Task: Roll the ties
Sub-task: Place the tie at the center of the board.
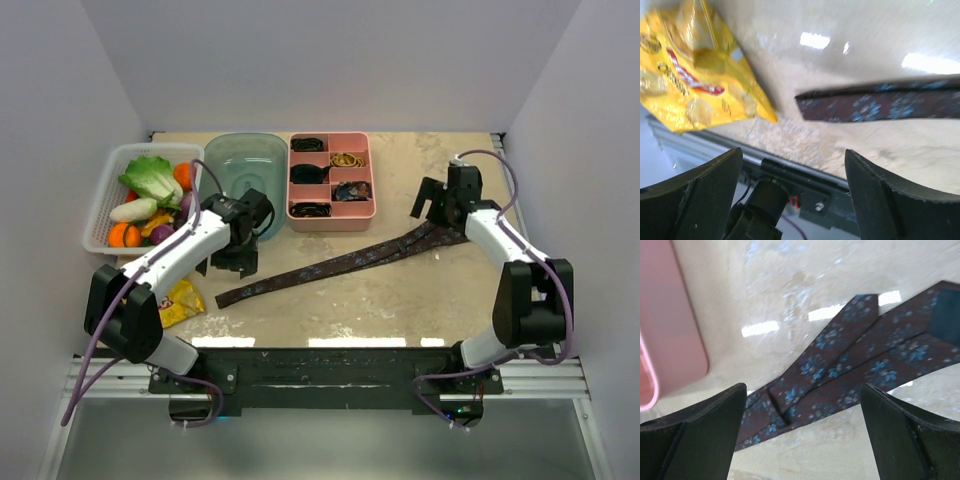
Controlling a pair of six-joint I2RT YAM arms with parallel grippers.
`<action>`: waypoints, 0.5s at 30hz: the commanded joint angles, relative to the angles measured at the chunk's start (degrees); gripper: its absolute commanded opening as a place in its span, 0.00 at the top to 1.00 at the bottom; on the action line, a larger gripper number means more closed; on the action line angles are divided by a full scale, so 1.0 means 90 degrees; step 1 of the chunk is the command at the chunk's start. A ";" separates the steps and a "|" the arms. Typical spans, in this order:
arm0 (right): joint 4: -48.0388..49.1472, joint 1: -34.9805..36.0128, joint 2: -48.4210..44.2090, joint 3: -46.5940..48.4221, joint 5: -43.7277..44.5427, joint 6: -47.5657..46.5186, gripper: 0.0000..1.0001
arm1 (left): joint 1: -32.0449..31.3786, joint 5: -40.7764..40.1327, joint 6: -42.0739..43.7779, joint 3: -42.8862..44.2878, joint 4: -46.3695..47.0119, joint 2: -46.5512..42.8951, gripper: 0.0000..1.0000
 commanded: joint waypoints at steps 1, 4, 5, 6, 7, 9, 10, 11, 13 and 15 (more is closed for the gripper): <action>0.0037 -0.0228 0.0206 0.0515 0.0256 -0.0067 0.01 | 0.0009 -0.0161 0.0395 0.0601 0.0664 -0.0073 0.11; -0.0002 -0.0296 0.0440 0.0730 0.0500 -0.0067 0.02 | -0.0001 0.0201 0.0737 0.0689 0.1172 -0.0112 0.12; -0.0002 -0.0306 0.0509 0.0789 0.0607 -0.0057 0.03 | -0.0001 0.0318 0.0816 0.0709 0.1300 -0.0122 0.12; -0.0002 -0.0316 0.0654 0.0848 0.0656 -0.0067 0.03 | -0.0001 0.0532 0.0895 0.0719 0.1427 -0.0151 0.12; -0.0012 -0.0326 0.0743 0.0955 0.0715 -0.0057 0.03 | -0.0001 0.0640 0.1011 0.0748 0.1661 -0.0170 0.12; -0.0021 -0.0316 0.1006 0.1082 0.0744 -0.0077 0.04 | -0.0001 0.1029 0.1177 0.0777 0.1983 -0.0209 0.12; -0.0050 -0.0326 0.1094 0.1189 0.0764 -0.0067 0.05 | -0.0001 0.1157 0.1208 0.0874 0.2053 -0.0219 0.12; -0.0051 -0.0335 0.1172 0.1239 0.0803 -0.0038 0.05 | -0.0001 0.1275 0.1237 0.0914 0.2121 -0.0229 0.12; -0.0080 -0.0365 0.1426 0.1356 0.0832 0.0001 0.08 | -0.0001 0.1636 0.1325 0.1021 0.2365 -0.0268 0.13; -0.0061 -0.0384 0.1583 0.1434 0.0823 0.0040 0.09 | -0.0001 0.1967 0.1373 0.1041 0.2705 -0.0365 0.13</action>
